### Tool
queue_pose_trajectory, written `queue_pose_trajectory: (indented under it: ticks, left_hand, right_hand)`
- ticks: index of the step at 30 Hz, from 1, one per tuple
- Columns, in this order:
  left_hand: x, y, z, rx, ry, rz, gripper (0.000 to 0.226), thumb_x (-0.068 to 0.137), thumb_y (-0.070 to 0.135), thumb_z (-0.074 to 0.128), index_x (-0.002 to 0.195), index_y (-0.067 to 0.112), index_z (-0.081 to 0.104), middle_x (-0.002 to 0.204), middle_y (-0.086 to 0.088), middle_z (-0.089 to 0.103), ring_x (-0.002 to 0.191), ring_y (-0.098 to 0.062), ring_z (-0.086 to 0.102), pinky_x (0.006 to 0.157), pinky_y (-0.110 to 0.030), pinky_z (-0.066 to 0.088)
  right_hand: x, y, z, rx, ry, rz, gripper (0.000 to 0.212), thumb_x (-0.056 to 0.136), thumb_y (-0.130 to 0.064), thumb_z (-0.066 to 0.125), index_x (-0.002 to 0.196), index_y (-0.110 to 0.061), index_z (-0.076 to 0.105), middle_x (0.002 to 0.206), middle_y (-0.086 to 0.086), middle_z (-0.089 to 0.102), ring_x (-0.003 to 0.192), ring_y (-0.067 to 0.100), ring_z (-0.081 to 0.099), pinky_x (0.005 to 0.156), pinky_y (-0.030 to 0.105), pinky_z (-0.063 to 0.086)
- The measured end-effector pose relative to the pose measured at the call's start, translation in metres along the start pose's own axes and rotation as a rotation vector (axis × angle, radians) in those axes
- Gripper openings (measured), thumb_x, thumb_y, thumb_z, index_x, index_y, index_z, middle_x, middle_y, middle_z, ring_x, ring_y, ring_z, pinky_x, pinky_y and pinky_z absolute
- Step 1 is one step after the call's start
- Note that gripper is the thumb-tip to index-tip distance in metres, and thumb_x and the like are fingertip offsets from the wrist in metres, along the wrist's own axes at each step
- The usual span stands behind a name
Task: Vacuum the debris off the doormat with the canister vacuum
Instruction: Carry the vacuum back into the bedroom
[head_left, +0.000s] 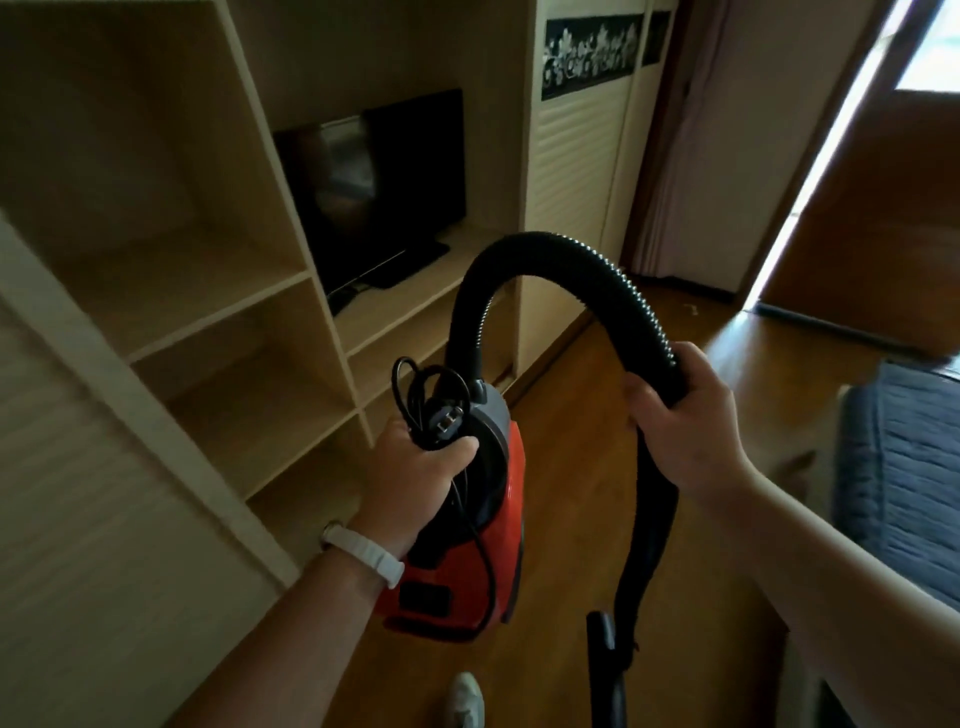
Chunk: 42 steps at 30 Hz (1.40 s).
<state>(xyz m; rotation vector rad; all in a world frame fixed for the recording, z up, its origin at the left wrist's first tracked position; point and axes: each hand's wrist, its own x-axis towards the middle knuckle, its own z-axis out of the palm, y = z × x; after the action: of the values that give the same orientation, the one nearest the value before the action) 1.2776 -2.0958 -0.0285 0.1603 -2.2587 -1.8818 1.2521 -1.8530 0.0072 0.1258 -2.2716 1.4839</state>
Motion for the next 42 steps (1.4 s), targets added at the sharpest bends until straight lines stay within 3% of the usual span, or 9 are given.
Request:
queue_pose_trajectory:
  ticks: [4, 9, 15, 21, 25, 32, 35, 39, 42]
  left_hand:
    - [0.094, -0.006, 0.022, 0.009, -0.094, -0.003, 0.030, 0.072, 0.017, 0.073, 0.078, -0.010, 0.061, 0.071, -0.025, 0.065, 0.070, -0.038, 0.067, 0.062, -0.037, 0.057]
    - [0.195, -0.002, 0.059, 0.012, -0.203, 0.006, 0.014, 0.079, 0.002, 0.074, 0.086, -0.004, 0.064, 0.075, -0.020, 0.068, 0.070, -0.031, 0.068, 0.059, -0.026, 0.054]
    - [0.278, -0.002, 0.118, 0.052, -0.304, -0.015, 0.015, 0.075, 0.015, 0.076, 0.083, 0.007, 0.065, 0.066, -0.001, 0.065, 0.064, -0.013, 0.066, 0.058, -0.025, 0.053]
    - [0.345, -0.006, 0.198, 0.061, -0.339, -0.059, 0.024, 0.072, 0.021, 0.075, 0.095, 0.015, 0.071, 0.085, -0.003, 0.076, 0.080, -0.017, 0.074, 0.069, -0.033, 0.061]
    - [0.387, -0.001, 0.261, 0.080, -0.303, -0.074, 0.023, 0.078, 0.013, 0.077, 0.100, 0.016, 0.070, 0.088, -0.002, 0.076, 0.081, -0.015, 0.074, 0.066, -0.028, 0.059]
    - [0.450, 0.031, 0.369, 0.135, -0.279, -0.006, 0.021, 0.080, 0.003, 0.074, 0.093, -0.010, 0.063, 0.087, -0.026, 0.067, 0.079, -0.034, 0.068, 0.062, -0.027, 0.056]
    - [0.475, 0.040, 0.406, 0.113, -0.283, -0.006, 0.022, 0.079, 0.006, 0.075, 0.089, -0.009, 0.063, 0.085, -0.029, 0.067, 0.080, -0.041, 0.067, 0.067, -0.044, 0.059]
    - [0.512, 0.054, 0.455, 0.121, -0.301, 0.003, 0.029, 0.071, 0.022, 0.074, 0.085, -0.002, 0.066, 0.082, -0.022, 0.070, 0.079, -0.036, 0.070, 0.074, -0.052, 0.058]
    - [0.544, 0.057, 0.499, 0.144, -0.341, 0.020, 0.028, 0.073, 0.021, 0.074, 0.085, -0.002, 0.063, 0.083, -0.021, 0.068, 0.079, -0.034, 0.068, 0.072, -0.044, 0.059]
  right_hand:
    - [0.062, 0.023, 0.017, -0.045, 0.060, -0.003, 0.011, 0.088, -0.019, 0.069, 0.089, -0.018, 0.058, 0.070, 0.015, 0.063, 0.060, 0.034, 0.063, 0.053, 0.050, 0.055]
    - [0.129, 0.031, 0.025, -0.033, 0.130, -0.023, 0.021, 0.093, -0.011, 0.065, 0.090, -0.029, 0.055, 0.070, 0.012, 0.061, 0.057, 0.029, 0.061, 0.048, 0.029, 0.051]
    - [0.195, 0.075, 0.010, -0.047, 0.200, 0.000, 0.018, 0.094, -0.014, 0.064, 0.102, -0.028, 0.055, 0.069, -0.004, 0.061, 0.055, 0.016, 0.061, 0.049, 0.019, 0.050]
    - [0.264, 0.150, -0.004, 0.005, 0.264, 0.052, 0.017, 0.094, -0.029, 0.060, 0.107, -0.020, 0.054, 0.073, 0.001, 0.060, 0.057, 0.029, 0.061, 0.051, 0.042, 0.055]
    - [0.323, 0.211, -0.021, 0.071, 0.247, 0.123, 0.011, 0.097, -0.022, 0.059, 0.106, -0.020, 0.054, 0.069, 0.008, 0.060, 0.057, 0.036, 0.059, 0.050, 0.058, 0.051]
    - [0.428, 0.267, -0.086, 0.085, 0.275, 0.121, 0.009, 0.095, -0.020, 0.062, 0.102, -0.024, 0.057, 0.071, 0.014, 0.061, 0.059, 0.038, 0.059, 0.049, 0.054, 0.050]
    - [0.465, 0.279, -0.107, 0.069, 0.279, 0.100, 0.013, 0.095, -0.017, 0.062, 0.098, -0.029, 0.057, 0.072, 0.015, 0.061, 0.060, 0.039, 0.058, 0.049, 0.049, 0.049]
    - [0.509, 0.298, -0.133, 0.062, 0.326, 0.096, 0.016, 0.094, -0.014, 0.064, 0.094, -0.029, 0.058, 0.068, 0.016, 0.060, 0.057, 0.038, 0.058, 0.046, 0.039, 0.048]
    - [0.544, 0.324, -0.153, -0.001, 0.367, 0.103, 0.018, 0.093, -0.016, 0.065, 0.092, -0.031, 0.057, 0.067, 0.013, 0.061, 0.057, 0.034, 0.059, 0.047, 0.033, 0.048]
